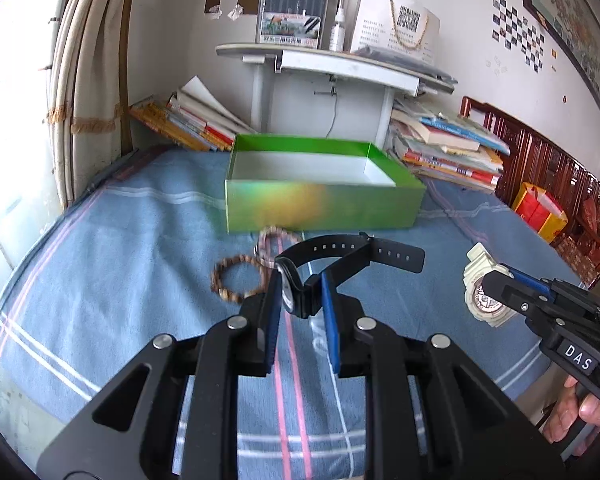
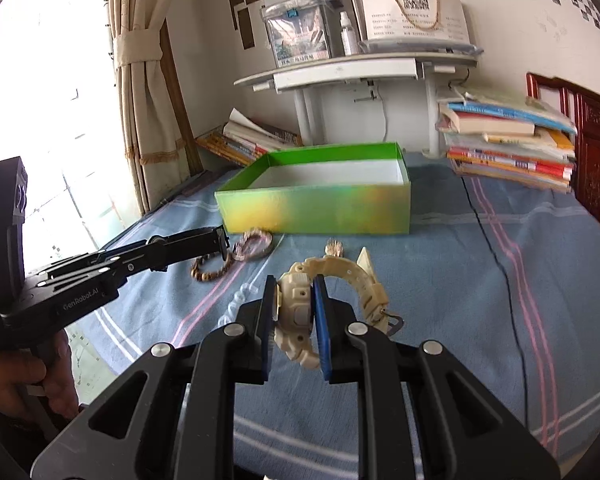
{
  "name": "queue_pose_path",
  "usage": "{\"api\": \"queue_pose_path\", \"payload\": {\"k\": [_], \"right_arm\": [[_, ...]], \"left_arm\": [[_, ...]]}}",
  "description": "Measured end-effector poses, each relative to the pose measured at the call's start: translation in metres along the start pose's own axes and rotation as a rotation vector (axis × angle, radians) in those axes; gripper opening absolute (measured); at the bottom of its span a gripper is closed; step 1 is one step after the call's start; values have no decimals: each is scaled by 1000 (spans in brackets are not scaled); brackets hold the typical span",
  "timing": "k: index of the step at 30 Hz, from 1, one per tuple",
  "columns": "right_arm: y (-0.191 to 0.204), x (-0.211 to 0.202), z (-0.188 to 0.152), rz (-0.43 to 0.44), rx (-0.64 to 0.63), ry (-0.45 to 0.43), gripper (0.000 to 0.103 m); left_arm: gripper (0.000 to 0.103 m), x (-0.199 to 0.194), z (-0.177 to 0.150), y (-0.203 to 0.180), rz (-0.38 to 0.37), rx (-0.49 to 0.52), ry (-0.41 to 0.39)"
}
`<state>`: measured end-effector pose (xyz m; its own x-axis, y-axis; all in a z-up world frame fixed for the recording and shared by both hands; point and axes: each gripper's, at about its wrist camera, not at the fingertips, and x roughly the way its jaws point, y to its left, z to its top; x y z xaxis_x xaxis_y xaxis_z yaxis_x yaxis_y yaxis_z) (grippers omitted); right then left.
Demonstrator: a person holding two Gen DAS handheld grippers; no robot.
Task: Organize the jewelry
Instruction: 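Lift both watches and carry them toward the green box, then open both tools over the green box to drop the watches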
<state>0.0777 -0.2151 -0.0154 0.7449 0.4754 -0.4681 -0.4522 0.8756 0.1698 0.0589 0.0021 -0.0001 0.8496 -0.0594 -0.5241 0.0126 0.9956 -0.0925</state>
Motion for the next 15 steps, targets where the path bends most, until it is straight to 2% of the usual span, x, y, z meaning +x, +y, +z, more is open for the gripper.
{"api": "queue_pose_path", "payload": {"k": [5, 8, 12, 15], "right_arm": [[-5, 14, 45, 6, -24, -54, 18], [-8, 31, 73, 3, -43, -73, 18], [-22, 74, 110, -1, -33, -66, 18], [-37, 114, 128, -12, -3, -37, 18]], "left_arm": [[20, 11, 47, 0, 9, 24, -57], [20, 34, 82, 1, 12, 31, -70], [20, 89, 122, 5, 20, 26, -27], [20, 137, 142, 14, 13, -3, 42]]}}
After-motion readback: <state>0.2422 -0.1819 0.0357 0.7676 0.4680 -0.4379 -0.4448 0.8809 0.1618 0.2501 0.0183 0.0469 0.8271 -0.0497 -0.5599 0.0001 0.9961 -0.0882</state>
